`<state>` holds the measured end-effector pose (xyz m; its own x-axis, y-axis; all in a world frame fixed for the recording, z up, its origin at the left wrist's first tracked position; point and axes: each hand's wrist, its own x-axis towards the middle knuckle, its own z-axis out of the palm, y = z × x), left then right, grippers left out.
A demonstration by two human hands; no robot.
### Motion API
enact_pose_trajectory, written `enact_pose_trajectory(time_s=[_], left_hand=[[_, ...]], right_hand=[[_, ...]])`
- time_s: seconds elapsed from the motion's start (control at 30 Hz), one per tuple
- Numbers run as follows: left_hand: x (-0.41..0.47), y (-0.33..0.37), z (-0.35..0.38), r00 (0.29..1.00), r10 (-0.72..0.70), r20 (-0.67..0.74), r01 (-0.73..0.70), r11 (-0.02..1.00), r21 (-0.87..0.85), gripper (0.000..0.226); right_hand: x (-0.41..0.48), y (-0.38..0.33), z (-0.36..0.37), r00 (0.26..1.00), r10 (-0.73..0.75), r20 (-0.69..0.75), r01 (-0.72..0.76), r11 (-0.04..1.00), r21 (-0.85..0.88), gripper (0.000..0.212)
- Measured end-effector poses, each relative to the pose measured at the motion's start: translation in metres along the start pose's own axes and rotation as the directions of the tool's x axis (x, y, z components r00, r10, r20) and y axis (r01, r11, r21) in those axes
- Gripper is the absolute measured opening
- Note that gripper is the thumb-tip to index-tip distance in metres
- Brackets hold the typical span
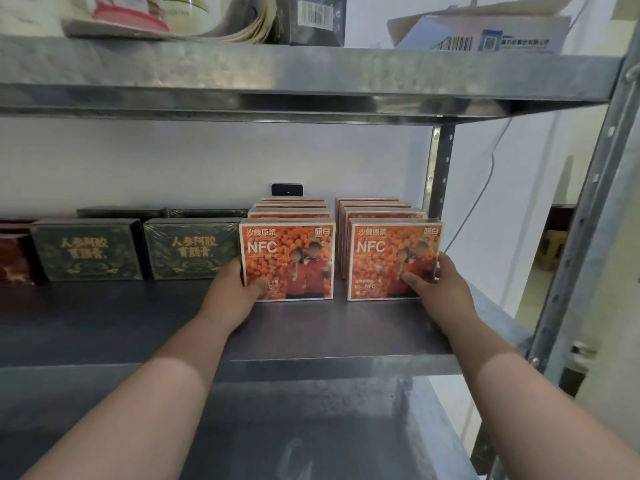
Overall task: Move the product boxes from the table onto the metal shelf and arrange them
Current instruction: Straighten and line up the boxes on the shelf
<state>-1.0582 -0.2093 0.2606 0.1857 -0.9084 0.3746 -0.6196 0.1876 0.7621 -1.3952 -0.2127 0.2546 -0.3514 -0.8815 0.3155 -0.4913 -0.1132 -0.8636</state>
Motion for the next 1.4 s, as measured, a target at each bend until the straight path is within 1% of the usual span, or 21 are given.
enact_pose_trajectory(time_s=[0.3, 0.53, 0.83, 1.4], left_hand=[[-0.0020, 0.0016, 0.0009, 0.999, 0.029, -0.034, -0.027, 0.998, 0.057, 0.021], [-0.0038, 0.0043, 0.0008, 0.999, 0.042, -0.027, -0.041, 0.998, 0.040, 0.018], [-0.0007, -0.0002, 0.0023, 0.999, 0.042, -0.034, -0.040, 0.997, 0.068, 0.024], [0.0002, -0.0014, 0.0022, 0.999, 0.035, -0.019, -0.033, 0.996, 0.086, 0.024]], right_hand=[[-0.0008, -0.0004, -0.0012, 1.000, -0.004, -0.005, 0.004, 1.000, -0.019, 0.048], [-0.0030, -0.0035, -0.0022, 1.000, -0.004, 0.004, 0.004, 1.000, -0.027, 0.045], [-0.0037, -0.0054, -0.0019, 1.000, 0.014, 0.006, -0.013, 1.000, -0.027, 0.045], [-0.0026, -0.0060, -0.0024, 1.000, 0.017, -0.002, -0.017, 0.999, -0.027, 0.044]])
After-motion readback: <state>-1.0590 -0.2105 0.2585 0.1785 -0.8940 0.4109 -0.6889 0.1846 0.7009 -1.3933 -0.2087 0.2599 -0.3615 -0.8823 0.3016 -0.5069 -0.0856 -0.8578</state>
